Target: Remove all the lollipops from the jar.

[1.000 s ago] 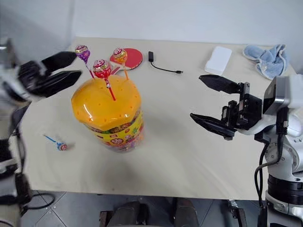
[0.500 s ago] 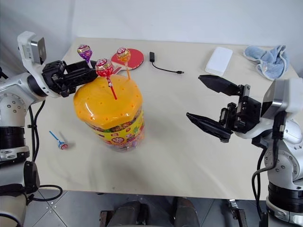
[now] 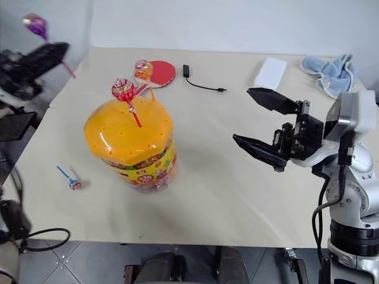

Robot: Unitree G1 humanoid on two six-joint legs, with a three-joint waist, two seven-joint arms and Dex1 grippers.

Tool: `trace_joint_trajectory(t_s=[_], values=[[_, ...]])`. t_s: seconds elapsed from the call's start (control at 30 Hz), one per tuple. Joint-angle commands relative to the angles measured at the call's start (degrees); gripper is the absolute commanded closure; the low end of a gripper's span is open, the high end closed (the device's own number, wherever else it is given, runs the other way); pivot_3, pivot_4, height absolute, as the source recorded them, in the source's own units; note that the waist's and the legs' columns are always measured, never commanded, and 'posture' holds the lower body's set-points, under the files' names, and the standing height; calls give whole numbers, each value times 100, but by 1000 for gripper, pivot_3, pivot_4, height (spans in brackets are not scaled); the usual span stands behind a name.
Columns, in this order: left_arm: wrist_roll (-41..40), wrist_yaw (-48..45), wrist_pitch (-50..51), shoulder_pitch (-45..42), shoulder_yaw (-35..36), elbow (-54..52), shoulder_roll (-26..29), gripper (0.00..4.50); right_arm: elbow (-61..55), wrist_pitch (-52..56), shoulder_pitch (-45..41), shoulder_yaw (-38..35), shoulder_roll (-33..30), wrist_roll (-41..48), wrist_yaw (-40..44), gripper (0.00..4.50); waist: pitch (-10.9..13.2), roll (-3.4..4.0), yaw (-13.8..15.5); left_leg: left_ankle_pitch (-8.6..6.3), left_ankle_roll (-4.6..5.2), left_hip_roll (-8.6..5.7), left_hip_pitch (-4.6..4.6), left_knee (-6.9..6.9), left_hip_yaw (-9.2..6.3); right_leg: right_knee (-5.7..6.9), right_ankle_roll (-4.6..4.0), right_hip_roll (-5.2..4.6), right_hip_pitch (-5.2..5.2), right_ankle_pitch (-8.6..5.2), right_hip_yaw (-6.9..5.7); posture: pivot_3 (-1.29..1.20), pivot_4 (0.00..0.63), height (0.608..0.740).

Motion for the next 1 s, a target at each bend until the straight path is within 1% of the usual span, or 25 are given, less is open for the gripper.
trace_joint_trajectory(t_s=[0.03, 0.07, 0.13, 0.17, 0.2, 0.3, 0.4, 0.5, 0.57, 0.63, 0.7, 0.73, 0.77, 0.8, 0.93, 1.0], values=[[937, 143, 178, 1639, -125, -496, 916, 4468, 36, -10, -149, 33, -6, 65, 177, 0, 4, 12, -86, -1, -2, 1, 2, -6, 1, -1, -1, 0, -1, -1, 1, 0, 150, 740], [1010, 229, 247, 2151, -67, -696, 958, 4468, 58, -33, -147, 86, -6, 17, 261, 0, 6, 16, -84, -1, -2, -1, 9, -10, 0, 4, -2, -2, 0, -1, 2, 0, 150, 740], [1066, 397, 371, 2861, 67, -1066, 851, 4468, 100, -71, -127, 152, 0, -55, 391, 0, 6, 12, -51, 0, -2, 2, -11, -4, -9, -10, -3, -4, -2, -2, 12, 0, 150, 740], [1157, 687, 521, 3222, 80, -1301, 693, 4468, 127, -98, -115, 199, 25, -103, 441, 0, 5, 9, -18, 0, -2, 2, -17, 0, -17, -13, -3, -8, 0, -2, 22, 0, 150, 740], [1104, 964, 655, 3379, 141, -1483, 408, 4468, 145, -128, -101, 244, 43, -163, 496, 0, 5, 8, 21, -1, -2, 2, -15, 1, -20, -13, -3, -14, 3, -2, 30, 0, 150, 740], [1099, 1687, 998, 3492, 204, -1784, -177, 4468, 162, -175, -91, 320, 80, -261, 595, 0, 4, 2, 122, -3, -3, 1, -16, 3, -26, -22, 0, -32, 7, 1, 49, 0, 150, 740], [1160, 1933, 1075, 3545, 130, -1821, -435, 4468, 156, -177, -98, 365, 103, -302, 632, 0, 4, 2, 142, -4, -7, 3, -15, 2, -27, -19, 0, -30, 4, 2, 50, 0, 150, 740], [1239, 2113, 1122, 3516, -47, -1661, -573, 4468, 156, -185, -34, 434, 87, -378, 715, 0, 4, 2, 114, -5, -8, 3, -11, -1, -18, -18, 0, -26, 2, 1, 51, 0, 150, 740], [1317, 2090, 1118, 3511, -241, -1561, -532, 4468, 155, -161, 63, 443, 66, -404, 746, 0, 3, 2, 114, -5, -8, 3, -9, -1, -18, -17, 0, -24, 3, 1, 51, 0, 150, 740], [1333, 2089, 1131, 3464, -289, -1513, -520, 4468, 163, -172, 174, 424, 22, -443, 813, 0, 2, 4, 111, -5, -8, 1, -6, 0, -14, -16, 0, -21, 4, 1, 51, 0, 150, 740], [1340, 1991, 1118, 3404, -347, -1477, -438, 3992, 190, -183, 306, 365, -59, -491, 895, 0, 2, 4, 107, -4, -8, 1, -5, 0, -10, -15, 0, -21, 4, 1, 52, 0, 150, 740], [1370, 1955, 1083, 3382, -374, -1456, -391, 3824, 204, -186, 354, 336, -91, -509, 925, 0, 2, 4, 106, -4, -8, 1, -5, 0, -10, -15, 0, -21, 4, 2, 52, 0, 150, 740], [1402, 1695, 891, 3448, -459, -1505, -241, 3611, 214, -175, 384, 306, -126, -506, 945, 0, 2, 3, 95, -4, -8, 1, -6, 0, -11, -15, 0, -21, 4, 2, 52, 0, 150, 740], [1422, 1501, 745, 3503, -523, -1539, -130, 3292, 221, -170, 399, 289, -148, -502, 958, 0, 2, 4, 88, -4, -8, 1, -6, 0, -11, -15, 0, -22, 3, 1, 53, 0, 150, 740], [1099, 1012, 809, 3396, -164, -1405, 108, 2208, 183, -70, 380, 274, -211, -431, 877, 0, 3, 4, 56, -5, -9, 5, -8, -2, -11, -18, -1, -24, 2, 1, 53, 0, 150, 740], [1092, 96, 62, 3589, 137, -1314, 381, 1631, 41, 241, 196, 333, -182, -163, 627, 0, 3, 4, 50, -5, -10, 7, -8, -1, -11, -18, -2, -25, 0, 1, 52, 0, 150, 740]])
